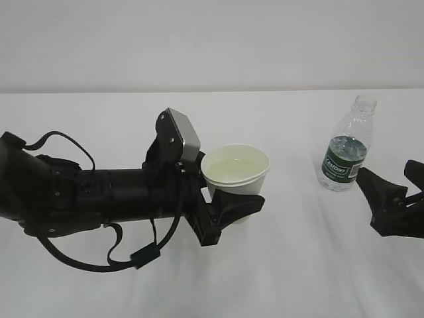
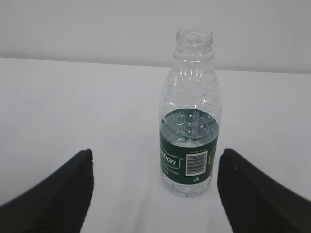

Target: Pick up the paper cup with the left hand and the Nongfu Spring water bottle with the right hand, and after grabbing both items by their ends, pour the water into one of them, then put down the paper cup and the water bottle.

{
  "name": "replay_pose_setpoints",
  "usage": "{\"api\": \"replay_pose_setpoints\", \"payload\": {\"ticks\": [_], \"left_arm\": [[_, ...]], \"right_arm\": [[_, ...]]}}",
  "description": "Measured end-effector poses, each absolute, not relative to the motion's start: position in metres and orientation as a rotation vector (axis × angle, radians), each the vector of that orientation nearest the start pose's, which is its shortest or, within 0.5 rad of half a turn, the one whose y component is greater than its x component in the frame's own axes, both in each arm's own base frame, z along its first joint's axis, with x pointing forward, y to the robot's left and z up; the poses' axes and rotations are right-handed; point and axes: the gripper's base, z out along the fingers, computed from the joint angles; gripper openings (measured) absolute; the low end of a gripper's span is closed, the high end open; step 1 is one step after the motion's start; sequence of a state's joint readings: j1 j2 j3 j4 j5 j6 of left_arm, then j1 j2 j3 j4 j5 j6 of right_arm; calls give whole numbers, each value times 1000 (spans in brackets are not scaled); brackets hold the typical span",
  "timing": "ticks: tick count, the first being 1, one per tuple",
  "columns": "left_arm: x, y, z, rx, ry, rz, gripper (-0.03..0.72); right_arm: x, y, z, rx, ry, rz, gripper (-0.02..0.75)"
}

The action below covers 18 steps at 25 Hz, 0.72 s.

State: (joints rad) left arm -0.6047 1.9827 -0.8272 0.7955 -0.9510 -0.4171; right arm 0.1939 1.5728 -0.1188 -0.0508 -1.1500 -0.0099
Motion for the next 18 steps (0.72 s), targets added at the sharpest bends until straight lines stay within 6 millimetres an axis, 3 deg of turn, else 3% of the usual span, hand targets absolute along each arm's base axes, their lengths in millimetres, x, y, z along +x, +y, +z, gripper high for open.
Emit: {"api": "replay_pose_setpoints", "payload": {"ticks": [18], "left_arm": [[282,-241,137,902,1628,-767,472]], "right_arm": [[195,43,144,-225,1777,166,595]]}}
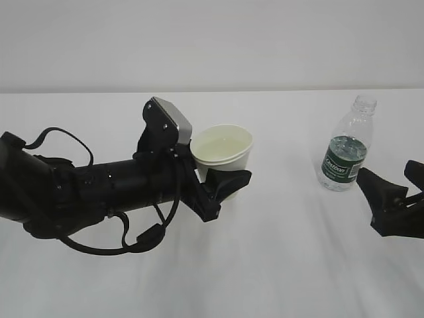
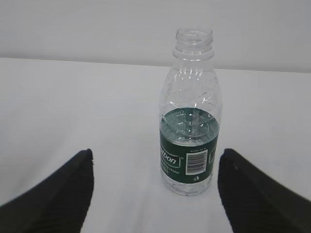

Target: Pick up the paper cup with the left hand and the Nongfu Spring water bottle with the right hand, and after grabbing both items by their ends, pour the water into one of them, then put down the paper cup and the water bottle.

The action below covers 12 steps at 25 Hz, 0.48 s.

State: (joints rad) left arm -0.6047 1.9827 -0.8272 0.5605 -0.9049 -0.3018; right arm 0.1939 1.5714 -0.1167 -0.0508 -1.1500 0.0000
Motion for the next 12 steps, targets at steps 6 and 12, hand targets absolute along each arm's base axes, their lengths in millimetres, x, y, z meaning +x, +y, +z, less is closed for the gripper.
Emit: {"api": "replay_pose_setpoints", "payload": {"ticks": [6,12], "left_arm": [[293,-228,137,850,1653,-726,471],[308,-207,137,777,1676,-676,471]], "right_arm": [[195,43,144,-225,1777,166,595],[195,43,144,-226,1777,166,595]]}}
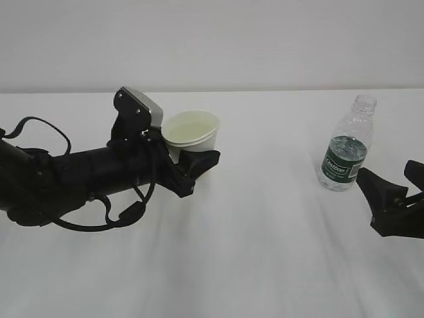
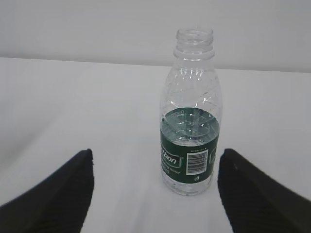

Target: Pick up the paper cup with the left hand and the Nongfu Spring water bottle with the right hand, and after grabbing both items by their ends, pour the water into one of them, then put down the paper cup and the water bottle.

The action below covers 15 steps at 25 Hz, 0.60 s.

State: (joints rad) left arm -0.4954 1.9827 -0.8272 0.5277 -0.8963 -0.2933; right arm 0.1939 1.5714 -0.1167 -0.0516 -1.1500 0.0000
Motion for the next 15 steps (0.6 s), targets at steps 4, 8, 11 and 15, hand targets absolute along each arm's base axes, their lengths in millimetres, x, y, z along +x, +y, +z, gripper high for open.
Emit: {"api": "replay_pose_setpoints", "payload": {"ticks": [4,8,11,15], "left_arm": [[317,-193,137,737,1689,-644,471],[325,-179,137,699,1700,-614,471],[330,-170,137,670,1708,-594,471],[337,-158,137,624,1718,-567,471]], "right_arm": [[195,43,144,-228,1777,167,594],[195,43,144,-228,1777,167,594],[195,43,144,-228,1777,167,594],[195,43,144,-228,1777,167,594]]}}
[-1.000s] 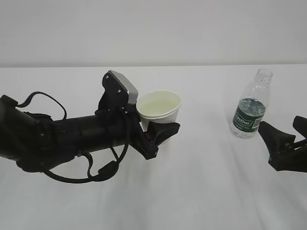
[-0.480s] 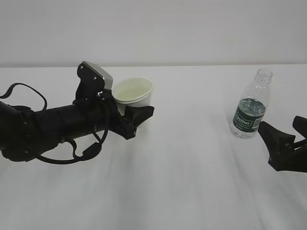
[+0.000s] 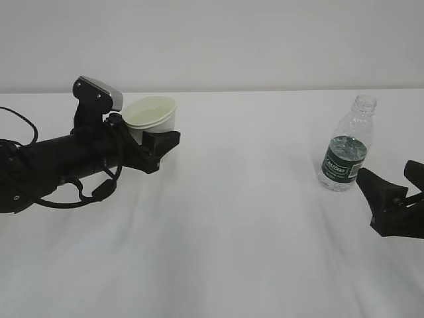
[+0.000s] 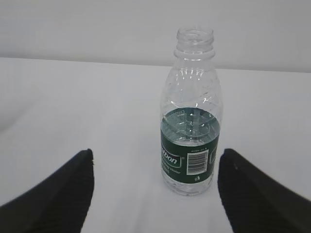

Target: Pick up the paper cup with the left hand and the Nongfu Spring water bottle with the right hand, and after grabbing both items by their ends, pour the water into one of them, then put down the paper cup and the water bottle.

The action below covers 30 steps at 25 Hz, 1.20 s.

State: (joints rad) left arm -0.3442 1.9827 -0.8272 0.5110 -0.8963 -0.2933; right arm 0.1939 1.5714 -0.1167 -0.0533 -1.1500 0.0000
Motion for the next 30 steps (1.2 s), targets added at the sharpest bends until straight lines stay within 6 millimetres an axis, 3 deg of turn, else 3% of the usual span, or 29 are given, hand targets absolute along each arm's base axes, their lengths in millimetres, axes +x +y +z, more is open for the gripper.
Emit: {"api": "replay_pose_setpoints", "payload": {"ticks": [18,30], "left_arm": [[358,-107,136,436,1758,-460,467],[364,-91,113,348,1794,-435,467]], "right_arm": [[195,43,144,-228,1777,167,593],[195,43,144,-230,1777,168,593]]}}
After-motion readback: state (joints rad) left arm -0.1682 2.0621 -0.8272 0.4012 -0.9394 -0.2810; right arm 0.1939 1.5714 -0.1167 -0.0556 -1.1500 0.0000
